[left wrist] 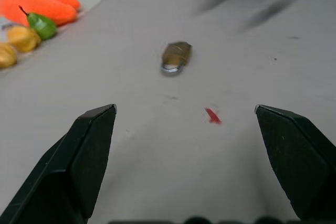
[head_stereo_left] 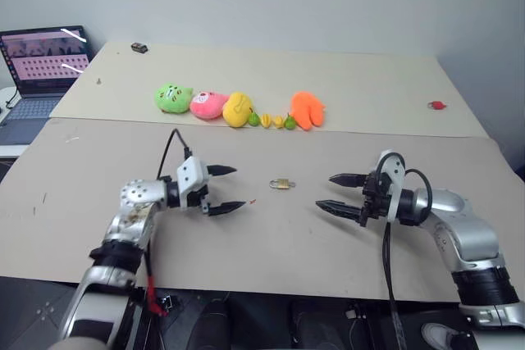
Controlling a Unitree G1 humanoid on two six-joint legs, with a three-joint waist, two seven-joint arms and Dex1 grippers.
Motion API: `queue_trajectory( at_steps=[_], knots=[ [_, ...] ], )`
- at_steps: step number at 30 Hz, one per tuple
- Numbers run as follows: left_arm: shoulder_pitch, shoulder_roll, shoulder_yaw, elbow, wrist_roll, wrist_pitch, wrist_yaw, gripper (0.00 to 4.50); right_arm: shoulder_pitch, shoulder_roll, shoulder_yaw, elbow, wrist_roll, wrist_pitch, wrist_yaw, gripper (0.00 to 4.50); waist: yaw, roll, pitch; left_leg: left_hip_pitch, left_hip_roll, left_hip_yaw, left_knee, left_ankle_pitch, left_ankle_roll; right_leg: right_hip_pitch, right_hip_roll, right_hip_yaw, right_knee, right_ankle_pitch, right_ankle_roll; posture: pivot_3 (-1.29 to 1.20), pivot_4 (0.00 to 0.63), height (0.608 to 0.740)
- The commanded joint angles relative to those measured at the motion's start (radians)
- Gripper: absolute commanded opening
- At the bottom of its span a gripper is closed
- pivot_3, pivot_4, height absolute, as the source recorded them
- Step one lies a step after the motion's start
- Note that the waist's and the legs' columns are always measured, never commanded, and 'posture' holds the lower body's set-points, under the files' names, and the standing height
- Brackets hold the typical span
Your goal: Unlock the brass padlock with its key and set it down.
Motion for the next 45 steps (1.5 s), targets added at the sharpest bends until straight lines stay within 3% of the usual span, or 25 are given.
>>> queue_trajectory(
  at_steps=[1, 5, 13, 38, 45],
  knots=[
    [-0.111, -0.055, -0.012, 0.141, 0.024, -0.032, -0.013, 4.50, 0.017, -0.007, -0.032, -0.069, 0.019, 0.011, -0.028, 4.46, 0.002, 0.000, 0.000, 0.000, 0.000, 0.000, 0.000, 0.000, 0.000, 0.000, 0.000, 0.000, 0.000, 0.000, 0.000, 0.00, 0.150, 0.722],
    [-0.211, -0.130, -0.010, 0.254, 0.025, -0.001, -0.025, 4.50, 0.028, -0.010, -0.044, -0.092, 0.026, 0.018, -0.048, 4.46, 0.002, 0.000, 0.000, -0.003, -0.001, -0.002, 0.003, 0.000, 0.000, 0.000, 0.000, -0.001, 0.000, 0.000, 0.001, 0.00, 0.150, 0.722],
    [-0.270, -0.190, -0.039, 0.394, 0.087, -0.060, -0.075, 4.50, 0.051, -0.009, -0.059, -0.141, 0.043, 0.037, -0.078, 4.46, -0.005, 0.000, 0.000, -0.004, -0.001, -0.004, 0.003, -0.001, 0.002, -0.001, 0.001, -0.001, 0.000, 0.000, 0.001, 0.00, 0.150, 0.722],
    [-0.413, -0.262, -0.033, 0.634, 0.209, -0.092, 0.010, 4.50, 0.088, -0.001, -0.076, -0.176, 0.070, 0.042, -0.135, 4.46, -0.001, -0.001, 0.000, -0.005, -0.002, -0.005, 0.004, -0.001, 0.002, 0.000, 0.001, -0.001, 0.000, 0.000, 0.001, 0.00, 0.150, 0.722],
    [-0.421, -0.270, -0.025, 0.641, 0.220, -0.095, 0.010, 4.50, 0.106, -0.054, -0.074, -0.150, 0.042, 0.032, -0.098, 4.46, 0.000, -0.001, 0.000, -0.005, -0.002, -0.005, 0.004, -0.001, 0.002, 0.000, 0.001, -0.001, 0.000, 0.000, 0.001, 0.00, 0.150, 0.722]
  ],
)
